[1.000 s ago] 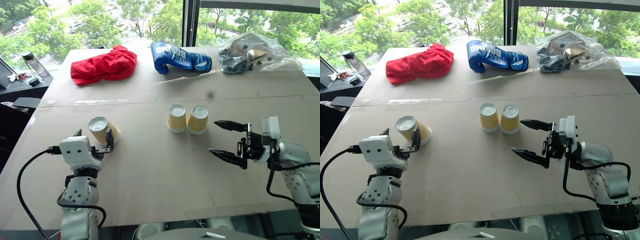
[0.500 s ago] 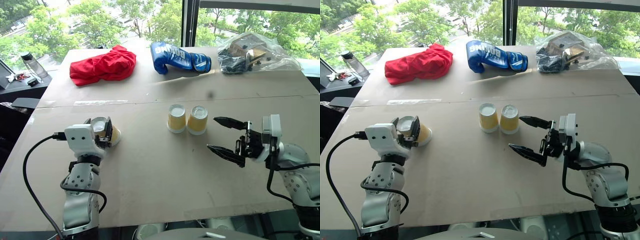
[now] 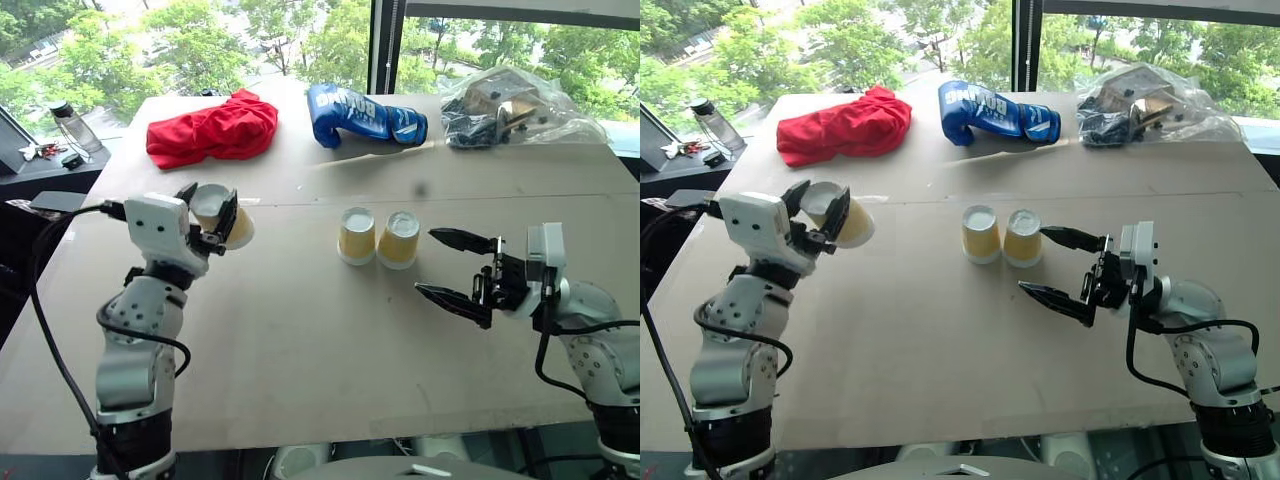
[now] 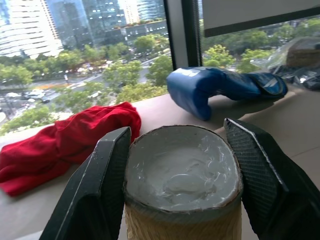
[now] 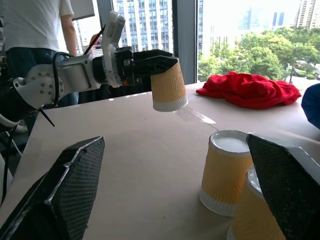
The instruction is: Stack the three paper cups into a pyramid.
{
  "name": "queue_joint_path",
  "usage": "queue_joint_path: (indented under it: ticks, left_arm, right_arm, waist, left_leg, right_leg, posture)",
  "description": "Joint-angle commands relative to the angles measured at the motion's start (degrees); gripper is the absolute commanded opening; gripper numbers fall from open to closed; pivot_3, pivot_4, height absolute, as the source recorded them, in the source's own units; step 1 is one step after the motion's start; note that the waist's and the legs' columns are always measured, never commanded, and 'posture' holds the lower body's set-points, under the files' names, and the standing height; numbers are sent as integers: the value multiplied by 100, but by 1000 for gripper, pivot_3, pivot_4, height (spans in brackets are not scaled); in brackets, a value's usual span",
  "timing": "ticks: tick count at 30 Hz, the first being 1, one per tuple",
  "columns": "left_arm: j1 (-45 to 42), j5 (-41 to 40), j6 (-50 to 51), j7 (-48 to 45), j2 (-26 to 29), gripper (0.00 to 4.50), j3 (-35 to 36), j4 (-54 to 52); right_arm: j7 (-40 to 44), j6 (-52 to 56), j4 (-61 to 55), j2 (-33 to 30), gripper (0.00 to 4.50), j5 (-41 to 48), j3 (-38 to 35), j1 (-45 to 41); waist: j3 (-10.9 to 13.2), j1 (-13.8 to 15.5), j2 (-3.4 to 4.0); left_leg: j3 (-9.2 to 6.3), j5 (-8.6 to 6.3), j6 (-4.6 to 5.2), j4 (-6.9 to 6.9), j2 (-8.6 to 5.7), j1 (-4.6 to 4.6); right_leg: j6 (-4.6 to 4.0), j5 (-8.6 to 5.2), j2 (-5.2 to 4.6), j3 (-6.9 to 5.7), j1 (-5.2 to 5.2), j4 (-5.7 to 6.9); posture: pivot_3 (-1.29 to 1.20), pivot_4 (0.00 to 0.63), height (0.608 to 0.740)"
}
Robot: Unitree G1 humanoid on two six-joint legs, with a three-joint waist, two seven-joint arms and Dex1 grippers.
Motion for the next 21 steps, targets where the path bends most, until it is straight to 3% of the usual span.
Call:
queue_joint_path:
  ticks: [1, 5, 9, 21]
  left_arm:
    - [-873, -717, 572, -1076, 410, 2413, -385, 257]
    - [-2450, -900, 798, -2294, 495, 2413, -1161, 1183]
    - [-3646, -866, 711, -3059, 48, 2413, -1686, 2152]
    - [-4216, -237, 189, -4066, -476, 2413, -2389, 3422]
  right_arm:
    - [73, -161, 23, -114, 4500, 104, -394, 79]
    - [111, -289, 72, -197, 4500, 11, -576, 248]
    - [-57, -289, -82, -160, 4500, 43, -635, 330]
    - [-403, -424, -525, -48, 4500, 47, -833, 1036]
  waist:
    - [0, -5, 0]
    - [8, 68, -11]
    - [8, 5, -11]
    - [12, -6, -8]
  left_leg:
    - [0, 0, 0, 0, 0, -1]
    - [-21, 9, -14, 16, -2, -15]
    - [-8, 8, -13, 19, -1, -6]
    - [-1, -1, 4, 19, 13, -2]
  right_leg:
    - [0, 0, 2, -1, 0, 0]
    - [1, 0, 34, -24, 1, 3]
    - [6, 2, 44, -5, 7, 1]
    - [8, 2, 61, 7, -4, 21]
  posture:
    - [0, 150, 737]
    - [0, 150, 737]
    - [0, 150, 737]
    - [0, 150, 737]
